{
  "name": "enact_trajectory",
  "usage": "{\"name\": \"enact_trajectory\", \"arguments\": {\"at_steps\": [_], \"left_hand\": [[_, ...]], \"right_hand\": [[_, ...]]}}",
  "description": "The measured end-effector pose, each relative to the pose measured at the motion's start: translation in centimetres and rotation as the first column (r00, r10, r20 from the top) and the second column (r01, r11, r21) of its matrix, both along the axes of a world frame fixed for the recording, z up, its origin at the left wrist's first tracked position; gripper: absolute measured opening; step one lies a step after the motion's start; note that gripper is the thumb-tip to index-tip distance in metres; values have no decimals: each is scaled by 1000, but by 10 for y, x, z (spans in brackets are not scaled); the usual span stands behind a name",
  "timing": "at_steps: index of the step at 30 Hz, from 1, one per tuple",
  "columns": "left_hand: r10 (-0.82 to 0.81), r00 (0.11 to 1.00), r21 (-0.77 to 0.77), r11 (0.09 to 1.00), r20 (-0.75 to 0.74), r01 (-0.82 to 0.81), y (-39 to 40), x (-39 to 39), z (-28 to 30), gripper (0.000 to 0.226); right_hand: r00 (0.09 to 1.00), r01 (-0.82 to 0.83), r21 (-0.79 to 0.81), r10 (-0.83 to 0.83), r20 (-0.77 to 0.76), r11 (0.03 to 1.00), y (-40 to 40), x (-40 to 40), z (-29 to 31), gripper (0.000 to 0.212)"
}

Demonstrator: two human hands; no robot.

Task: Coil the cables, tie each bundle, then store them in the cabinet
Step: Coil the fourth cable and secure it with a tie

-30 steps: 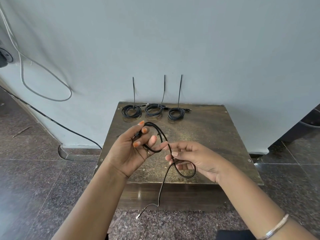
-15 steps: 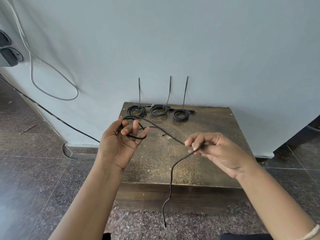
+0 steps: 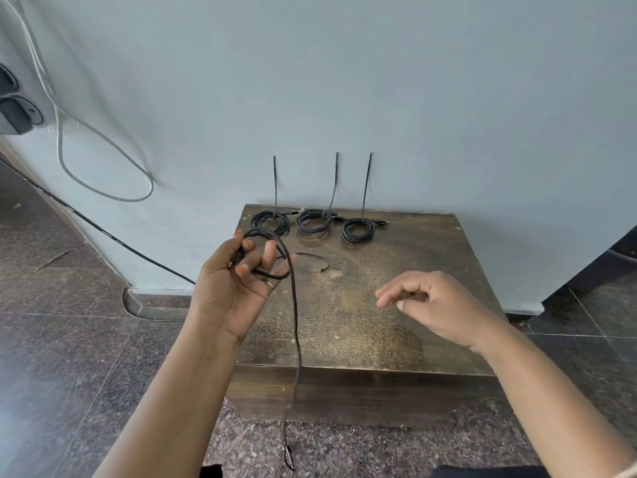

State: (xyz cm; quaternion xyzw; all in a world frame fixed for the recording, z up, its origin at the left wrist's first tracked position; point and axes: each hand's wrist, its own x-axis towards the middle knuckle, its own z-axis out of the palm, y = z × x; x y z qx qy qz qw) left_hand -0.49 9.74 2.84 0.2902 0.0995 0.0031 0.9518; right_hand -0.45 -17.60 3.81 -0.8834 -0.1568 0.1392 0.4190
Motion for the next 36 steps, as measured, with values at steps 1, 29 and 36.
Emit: {"name": "enact_trajectory", "arguments": {"at_steps": [1, 29, 36], "left_hand": [[-27, 1000, 14, 1000, 3, 27, -3, 0, 0, 19], [-481, 871, -58, 871, 101, 488, -52, -19, 1, 33], [-380, 917, -2, 924, 119, 383, -52, -17, -6, 30]], "right_hand": [[1000, 8, 12, -8, 10, 1000, 4, -1, -3, 32], [937, 338, 375, -270, -221, 863, 59, -11, -14, 25], [988, 71, 100, -56, -146, 992, 63, -15, -14, 40]]}}
